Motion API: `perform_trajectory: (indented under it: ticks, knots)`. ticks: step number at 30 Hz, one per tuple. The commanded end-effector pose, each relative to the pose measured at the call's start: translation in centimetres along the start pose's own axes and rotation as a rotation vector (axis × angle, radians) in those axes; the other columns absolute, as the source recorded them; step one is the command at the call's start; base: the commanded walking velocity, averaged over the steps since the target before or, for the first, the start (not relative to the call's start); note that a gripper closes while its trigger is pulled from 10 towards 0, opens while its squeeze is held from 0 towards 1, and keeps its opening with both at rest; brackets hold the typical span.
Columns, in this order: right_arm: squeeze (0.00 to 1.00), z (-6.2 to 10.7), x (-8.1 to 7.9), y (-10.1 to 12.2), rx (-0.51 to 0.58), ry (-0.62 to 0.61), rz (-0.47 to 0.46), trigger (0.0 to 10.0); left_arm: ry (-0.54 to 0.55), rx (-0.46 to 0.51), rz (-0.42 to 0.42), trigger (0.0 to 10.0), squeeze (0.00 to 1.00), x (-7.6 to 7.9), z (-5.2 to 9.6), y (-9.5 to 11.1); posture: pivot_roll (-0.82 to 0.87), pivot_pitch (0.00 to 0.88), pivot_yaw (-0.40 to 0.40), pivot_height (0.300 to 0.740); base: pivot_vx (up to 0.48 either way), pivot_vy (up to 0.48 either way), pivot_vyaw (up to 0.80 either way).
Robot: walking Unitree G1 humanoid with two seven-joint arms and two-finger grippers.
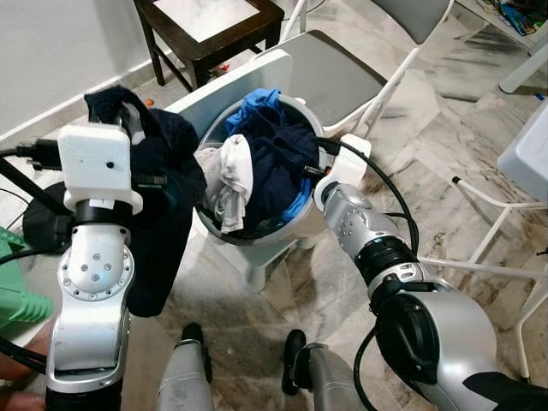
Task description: Hang hanger
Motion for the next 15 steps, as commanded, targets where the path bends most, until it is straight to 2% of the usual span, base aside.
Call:
perform_trajectory:
  ticks: [1,5,10,12,13,14,15]
  knots:
    - [0.00,0.1,0.4,-0.3,0.013,-0.019,0.027,0.0,-0.001,0.023,-0.004,10.0,0.00,0.0,0.3,0.3,0.23,0.285,-0.078,0.740,0.000,0.000,0.00]
    - [0.00,0.2,1.4,-0.4,0.055,-0.079,0.076,0.0,-0.010,0.008,-0.002,10.0,0.00,0.2,0.4,-0.1,0.23,0.296,-0.073,0.740,0.000,0.000,0.00]
    - [0.00,0.2,1.5,-0.7,0.055,-0.091,0.082,0.0,-0.016,0.003,-0.002,10.0,0.00,0.3,0.5,-0.2,0.23,0.301,-0.071,0.740,0.000,0.000,0.00]
    - [0.00,0.2,1.4,-1.0,0.056,-0.091,0.101,0.3,-0.021,-0.002,-0.002,10.0,0.00,0.4,0.6,-0.4,0.23,0.304,-0.072,0.740,0.000,0.000,0.00]
    - [0.00,0.3,1.3,-1.3,0.054,-0.096,0.115,3.6,-0.025,-0.007,-0.002,10.0,0.00,0.5,0.7,-0.6,0.23,0.306,-0.073,0.740,0.000,0.000,0.00]
    - [0.00,0.3,1.2,-1.5,0.052,-0.094,0.125,4.5,-0.030,-0.012,-0.003,10.0,0.00,0.6,0.9,-0.8,0.23,0.308,-0.074,0.740,0.000,0.000,0.00]
    - [0.00,0.4,1.1,-1.7,0.051,-0.091,0.135,4.9,-0.033,-0.016,-0.003,10.0,0.00,0.7,1.0,-0.9,0.23,0.308,-0.075,0.740,0.000,0.000,0.00]
Point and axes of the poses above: a point about 5 cm out from each wrist's last joint towards the gripper, its own z axis pointing back from the gripper into the wrist, its own y axis along the axis of the wrist's last joint, x = y × z, the point moved 2 cm from there along -z, pointing out of the wrist towards the gripper, and after that the axes turned 10 degrees about z, right-handed, at the moved point
